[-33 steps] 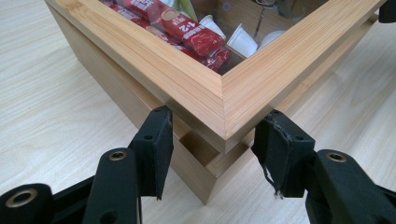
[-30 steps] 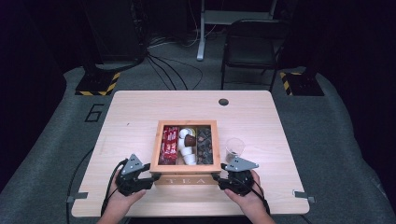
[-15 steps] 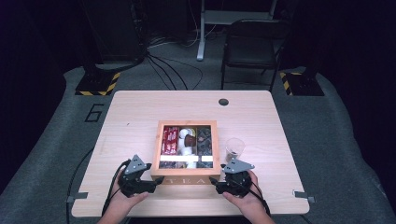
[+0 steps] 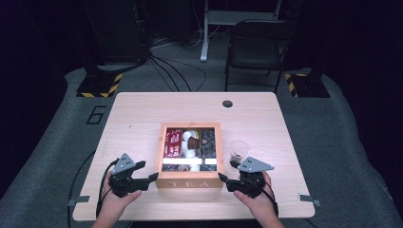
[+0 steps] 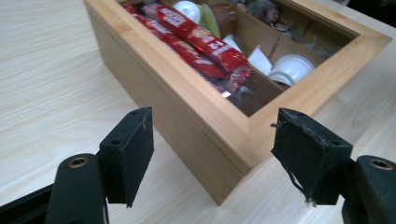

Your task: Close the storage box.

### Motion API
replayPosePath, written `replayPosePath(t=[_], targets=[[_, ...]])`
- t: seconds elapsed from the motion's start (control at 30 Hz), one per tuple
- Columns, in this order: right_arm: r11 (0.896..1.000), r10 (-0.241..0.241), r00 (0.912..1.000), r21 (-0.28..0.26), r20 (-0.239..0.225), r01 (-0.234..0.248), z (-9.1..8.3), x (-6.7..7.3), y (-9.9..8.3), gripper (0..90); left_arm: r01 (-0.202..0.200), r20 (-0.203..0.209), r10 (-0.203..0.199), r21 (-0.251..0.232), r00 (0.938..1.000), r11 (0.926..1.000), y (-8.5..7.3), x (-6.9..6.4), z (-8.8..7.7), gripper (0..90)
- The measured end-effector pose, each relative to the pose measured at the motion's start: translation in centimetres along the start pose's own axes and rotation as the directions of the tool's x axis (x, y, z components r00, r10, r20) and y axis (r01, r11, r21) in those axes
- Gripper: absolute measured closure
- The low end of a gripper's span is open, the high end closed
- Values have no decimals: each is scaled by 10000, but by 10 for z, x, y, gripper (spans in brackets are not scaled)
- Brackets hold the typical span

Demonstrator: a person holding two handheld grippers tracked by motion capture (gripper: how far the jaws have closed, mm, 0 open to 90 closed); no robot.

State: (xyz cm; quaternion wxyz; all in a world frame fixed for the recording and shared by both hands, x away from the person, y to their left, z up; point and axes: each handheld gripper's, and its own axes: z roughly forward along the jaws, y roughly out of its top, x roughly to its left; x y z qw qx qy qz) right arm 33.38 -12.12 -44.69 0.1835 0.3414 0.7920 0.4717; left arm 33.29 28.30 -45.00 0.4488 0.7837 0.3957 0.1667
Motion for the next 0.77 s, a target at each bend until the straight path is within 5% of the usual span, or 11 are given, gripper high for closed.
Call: replayPosePath(t=[0.17,0.53,0.67,0.77], targets=[[9993,369,9991,-101,191,-368,-6,-10,-1,362,544,-225,-546,-64,9983,9985,-2,10,-4,311],[9991,392,9978,121,530,-399,-6,-17,-5,392,949,-469,-945,54,9944,9955,-10,21,2,333],[9992,386,9985,100,389,-390,-6,-16,-6,391,986,-353,-982,119,9945,9951,-11,23,1,333],[9993,360,9992,108,-193,-358,-2,-11,-5,367,963,-52,-963,47,9953,9953,-9,22,-2,333]])
